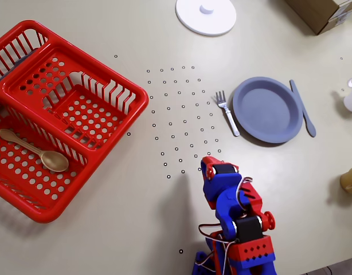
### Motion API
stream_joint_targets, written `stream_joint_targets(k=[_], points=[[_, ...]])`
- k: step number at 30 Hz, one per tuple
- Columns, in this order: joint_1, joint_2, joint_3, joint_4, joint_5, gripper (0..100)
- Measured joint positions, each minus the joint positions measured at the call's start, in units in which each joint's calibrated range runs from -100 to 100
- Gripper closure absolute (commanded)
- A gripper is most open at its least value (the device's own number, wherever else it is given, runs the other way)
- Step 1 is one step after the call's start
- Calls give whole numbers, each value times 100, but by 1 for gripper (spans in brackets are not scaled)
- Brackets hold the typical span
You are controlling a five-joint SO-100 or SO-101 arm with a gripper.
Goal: Push the fork on the left side of the plate
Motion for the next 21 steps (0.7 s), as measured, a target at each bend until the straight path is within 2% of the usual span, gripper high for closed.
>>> stream_joint_targets(k=[6, 21], points=[[-27, 0, 0, 489, 49, 100], [-27, 0, 0, 489, 49, 100]])
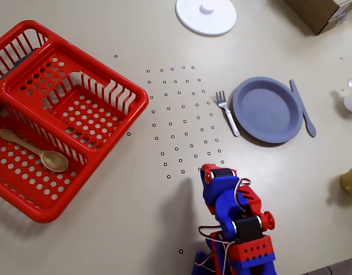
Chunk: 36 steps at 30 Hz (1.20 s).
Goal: Push the fork on the left side of the plate
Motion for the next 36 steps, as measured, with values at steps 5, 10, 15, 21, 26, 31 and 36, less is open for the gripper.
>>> stream_joint_targets(k=[5, 10, 15, 21, 26, 31, 36], points=[[0, 0, 0, 0, 0, 100], [0, 0, 0, 0, 0, 100], [0, 0, 0, 0, 0, 100], [0, 0, 0, 0, 24, 100], [0, 0, 0, 0, 29, 100], [0, 0, 0, 0, 49, 100], [0, 0, 0, 0, 68, 100]])
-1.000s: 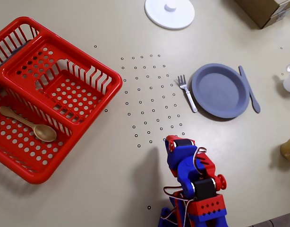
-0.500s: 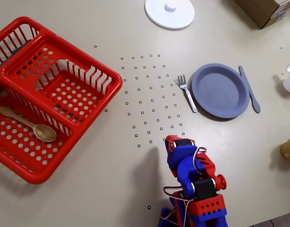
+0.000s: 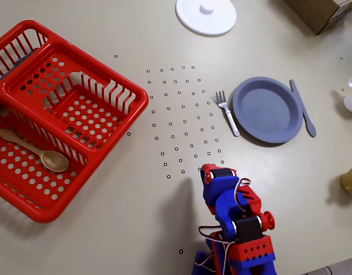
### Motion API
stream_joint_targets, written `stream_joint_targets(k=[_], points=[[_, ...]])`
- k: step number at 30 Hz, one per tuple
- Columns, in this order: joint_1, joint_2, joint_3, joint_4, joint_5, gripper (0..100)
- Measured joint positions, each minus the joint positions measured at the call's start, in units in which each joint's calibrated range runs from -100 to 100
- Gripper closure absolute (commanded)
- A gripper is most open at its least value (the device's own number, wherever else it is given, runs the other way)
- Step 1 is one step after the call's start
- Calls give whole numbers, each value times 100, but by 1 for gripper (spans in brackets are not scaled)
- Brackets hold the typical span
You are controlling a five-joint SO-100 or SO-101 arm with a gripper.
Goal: Push the fork on the left side of the plate
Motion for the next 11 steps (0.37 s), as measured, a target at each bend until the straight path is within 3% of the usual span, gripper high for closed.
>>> stream_joint_targets(k=[11], points=[[0, 0, 0, 0, 29, 100]])
